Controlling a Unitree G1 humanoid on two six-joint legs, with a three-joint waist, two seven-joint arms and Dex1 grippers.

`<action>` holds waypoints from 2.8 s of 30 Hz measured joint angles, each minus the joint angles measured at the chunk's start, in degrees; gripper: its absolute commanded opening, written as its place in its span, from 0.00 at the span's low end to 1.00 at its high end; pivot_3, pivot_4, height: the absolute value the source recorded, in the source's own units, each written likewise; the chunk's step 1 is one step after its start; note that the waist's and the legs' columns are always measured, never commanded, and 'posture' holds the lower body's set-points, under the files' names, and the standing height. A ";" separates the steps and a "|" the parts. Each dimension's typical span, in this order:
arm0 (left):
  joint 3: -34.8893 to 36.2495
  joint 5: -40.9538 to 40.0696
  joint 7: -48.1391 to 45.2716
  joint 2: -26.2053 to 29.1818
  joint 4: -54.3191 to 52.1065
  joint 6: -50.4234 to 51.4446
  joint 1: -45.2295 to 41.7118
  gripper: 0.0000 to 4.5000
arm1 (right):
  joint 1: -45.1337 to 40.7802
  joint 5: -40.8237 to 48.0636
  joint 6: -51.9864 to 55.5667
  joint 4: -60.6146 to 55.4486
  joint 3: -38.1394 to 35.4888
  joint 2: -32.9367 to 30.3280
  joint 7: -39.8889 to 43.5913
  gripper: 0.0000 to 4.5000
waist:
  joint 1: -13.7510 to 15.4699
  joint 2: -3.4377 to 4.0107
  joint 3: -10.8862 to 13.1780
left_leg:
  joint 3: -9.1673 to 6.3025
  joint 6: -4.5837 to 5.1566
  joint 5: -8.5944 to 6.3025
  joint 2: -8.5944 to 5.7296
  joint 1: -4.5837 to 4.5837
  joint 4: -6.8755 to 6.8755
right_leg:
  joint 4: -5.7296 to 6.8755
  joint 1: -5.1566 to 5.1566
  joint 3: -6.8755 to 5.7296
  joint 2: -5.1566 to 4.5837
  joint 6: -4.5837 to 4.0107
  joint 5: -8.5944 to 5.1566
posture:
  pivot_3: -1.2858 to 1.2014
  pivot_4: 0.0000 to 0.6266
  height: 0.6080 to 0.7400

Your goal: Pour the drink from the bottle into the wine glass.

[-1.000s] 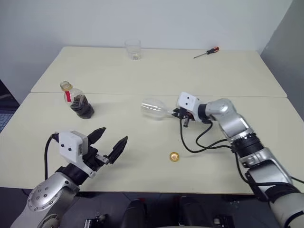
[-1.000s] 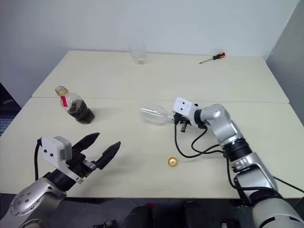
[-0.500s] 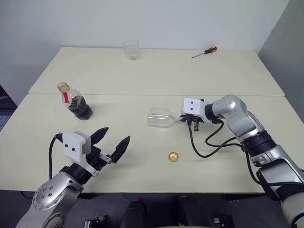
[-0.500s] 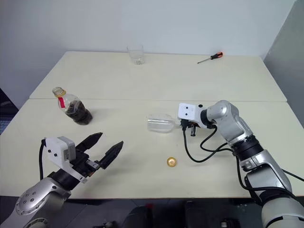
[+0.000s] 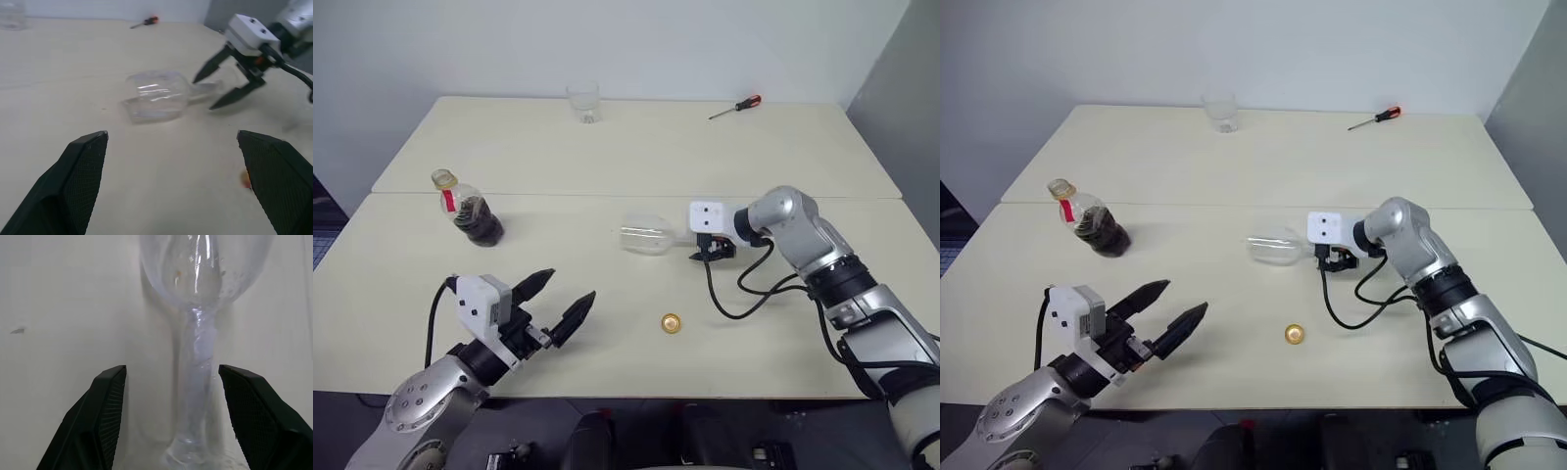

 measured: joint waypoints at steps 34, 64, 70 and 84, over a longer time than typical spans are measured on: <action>-1.17 1.22 -4.11 0.96 1.58 -0.39 1.38 1.00 | -8.22 -6.27 -15.21 21.55 3.76 6.09 2.41 0.05 | 0.27 0.04 0.02 | -0.02 0.00 0.00 0.03 0.00 0.04 | 0.10 0.00 -0.02 -0.11 0.00 0.01 | 0.52 0.24 1.00; 3.53 -4.96 0.65 2.44 -2.93 2.91 4.54 1.00 | -9.18 21.26 -28.36 45.19 -31.21 38.28 -39.42 0.05 | -1.18 0.08 0.06 | -0.02 0.01 0.00 0.04 -0.05 -0.01 | 0.22 -0.09 -0.03 -0.06 -0.04 -0.01 | 0.52 0.24 1.00; 3.61 -6.05 1.79 3.29 -3.30 3.08 4.18 1.00 | -7.45 20.38 -33.42 46.43 -30.57 38.23 -41.64 0.05 | -1.19 0.09 0.06 | -0.01 0.01 0.00 0.06 -0.03 0.00 | 0.24 -0.09 0.00 -0.04 -0.04 -0.01 | 0.52 0.24 1.00; 3.55 -6.59 3.08 3.35 -3.34 3.09 3.67 1.00 | -1.02 13.59 -34.28 44.86 -22.56 37.49 -45.09 0.05 | -1.19 0.04 -0.03 | 0.02 0.00 0.00 0.03 0.34 0.01 | 0.27 0.21 0.06 -0.03 -0.04 -0.02 | 0.52 0.24 1.00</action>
